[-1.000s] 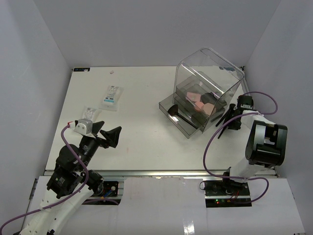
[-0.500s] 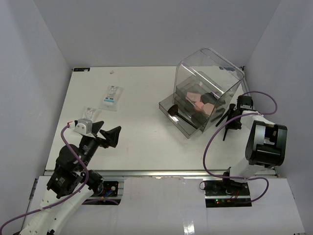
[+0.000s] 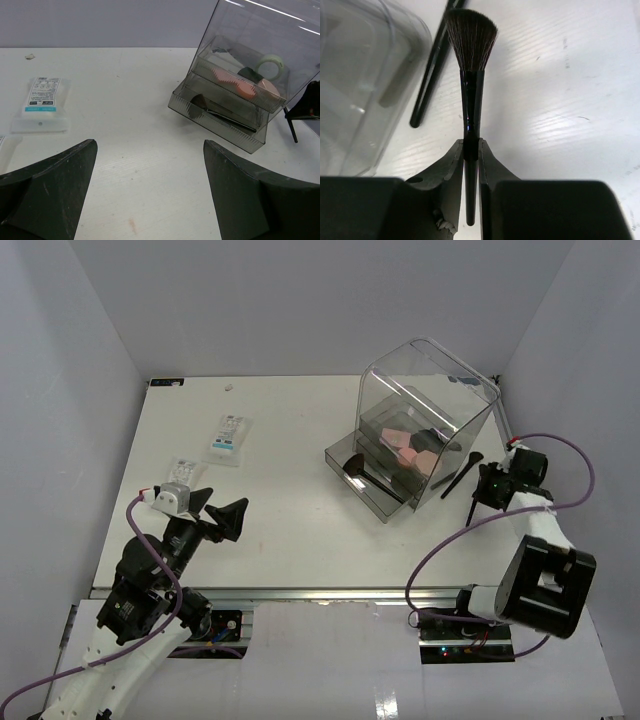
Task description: Organize the makeup
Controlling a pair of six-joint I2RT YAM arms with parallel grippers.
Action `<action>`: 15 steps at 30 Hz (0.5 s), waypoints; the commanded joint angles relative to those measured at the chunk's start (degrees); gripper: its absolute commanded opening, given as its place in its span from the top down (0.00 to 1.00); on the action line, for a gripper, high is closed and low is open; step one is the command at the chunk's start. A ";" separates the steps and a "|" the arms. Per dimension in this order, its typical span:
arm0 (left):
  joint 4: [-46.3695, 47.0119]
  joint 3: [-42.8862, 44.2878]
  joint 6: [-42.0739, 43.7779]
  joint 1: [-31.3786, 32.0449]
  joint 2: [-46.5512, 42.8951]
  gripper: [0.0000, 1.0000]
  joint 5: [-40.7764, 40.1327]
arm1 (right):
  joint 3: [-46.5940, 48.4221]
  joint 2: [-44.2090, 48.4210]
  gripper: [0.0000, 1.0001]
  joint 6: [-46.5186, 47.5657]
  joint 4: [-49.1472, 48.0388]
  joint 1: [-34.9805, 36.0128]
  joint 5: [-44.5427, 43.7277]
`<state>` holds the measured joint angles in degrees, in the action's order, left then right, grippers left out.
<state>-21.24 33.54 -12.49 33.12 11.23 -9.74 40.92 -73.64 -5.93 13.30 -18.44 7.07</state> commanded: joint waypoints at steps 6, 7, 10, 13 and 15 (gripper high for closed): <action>0.62 -0.18 0.19 -0.25 0.16 0.02 -0.55 | 1.94 18.97 0.92 10.36 -3.16 -10.83 26.17; 0.59 -0.14 0.19 -0.25 0.20 0.02 -0.57 | 2.58 20.39 0.93 11.82 -3.27 -10.79 30.14; 0.59 -0.21 0.19 -0.25 0.13 0.02 -0.86 | 5.10 25.31 0.93 16.71 -3.92 -10.09 43.43; 0.50 -0.23 0.10 -0.25 -0.07 0.02 -1.15 | 6.69 30.15 0.92 19.45 -6.12 -7.68 54.24; 0.55 -0.14 0.10 -0.25 -0.07 0.02 -1.21 | 8.12 31.76 0.92 21.81 -6.44 -3.48 58.94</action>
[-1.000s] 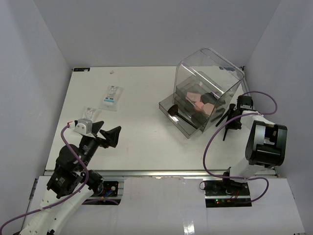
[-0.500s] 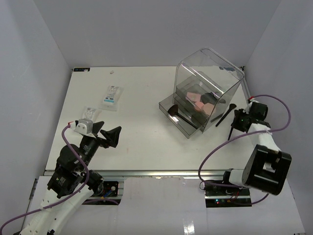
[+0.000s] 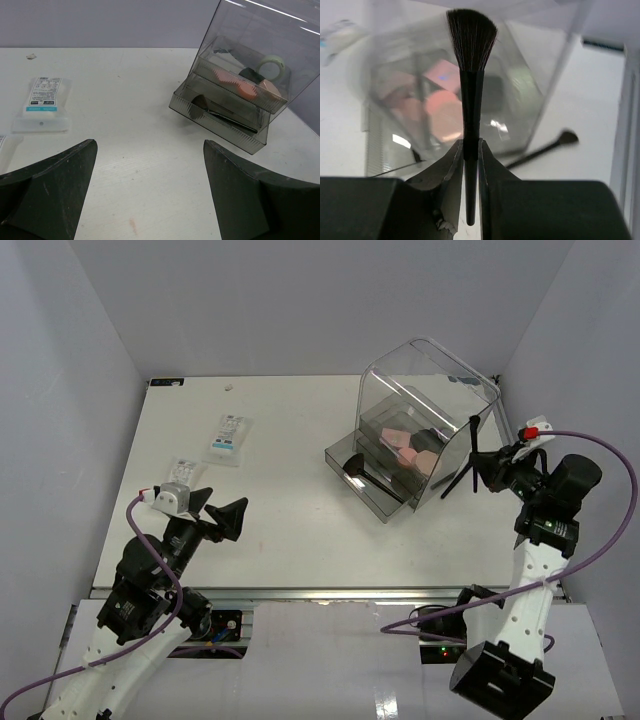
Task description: Organize the makeup
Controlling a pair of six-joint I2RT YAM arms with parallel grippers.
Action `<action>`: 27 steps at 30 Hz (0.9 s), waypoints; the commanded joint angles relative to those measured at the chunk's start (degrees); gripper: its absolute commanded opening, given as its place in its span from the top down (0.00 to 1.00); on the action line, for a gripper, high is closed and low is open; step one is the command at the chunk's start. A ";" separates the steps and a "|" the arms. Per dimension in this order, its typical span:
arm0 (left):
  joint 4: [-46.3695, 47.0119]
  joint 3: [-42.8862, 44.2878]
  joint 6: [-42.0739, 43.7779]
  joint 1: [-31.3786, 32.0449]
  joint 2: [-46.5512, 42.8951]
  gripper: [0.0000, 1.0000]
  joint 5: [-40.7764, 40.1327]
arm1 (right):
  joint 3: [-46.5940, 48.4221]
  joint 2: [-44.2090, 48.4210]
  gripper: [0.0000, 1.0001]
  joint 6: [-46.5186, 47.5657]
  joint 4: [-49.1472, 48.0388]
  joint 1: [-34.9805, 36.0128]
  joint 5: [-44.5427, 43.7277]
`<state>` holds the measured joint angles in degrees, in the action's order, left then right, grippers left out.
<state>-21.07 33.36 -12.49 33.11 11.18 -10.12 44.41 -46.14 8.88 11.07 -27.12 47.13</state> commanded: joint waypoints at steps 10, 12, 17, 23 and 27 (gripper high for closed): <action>0.42 -0.03 0.10 -0.24 1.00 0.02 -1.09 | 11.60 1.54 0.92 5.25 -5.33 20.33 16.14; 0.41 -0.02 0.10 -0.28 1.19 0.02 -1.25 | 12.09 -0.04 0.92 4.86 -5.67 21.76 14.75; 0.33 -0.06 0.01 -0.51 1.83 0.02 -1.83 | 14.38 -7.18 0.92 4.12 -5.10 27.02 9.40; 0.30 -0.05 0.10 -0.98 2.60 0.02 -2.42 | 20.17 -17.93 0.92 7.23 1.45 40.70 -9.29; 0.19 -0.10 0.10 -1.03 3.15 0.02 -2.67 | 20.81 -23.82 0.92 7.47 1.90 51.93 -26.78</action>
<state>-20.97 33.36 -12.49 32.43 13.16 -11.68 62.48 -65.51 15.10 10.85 15.11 40.72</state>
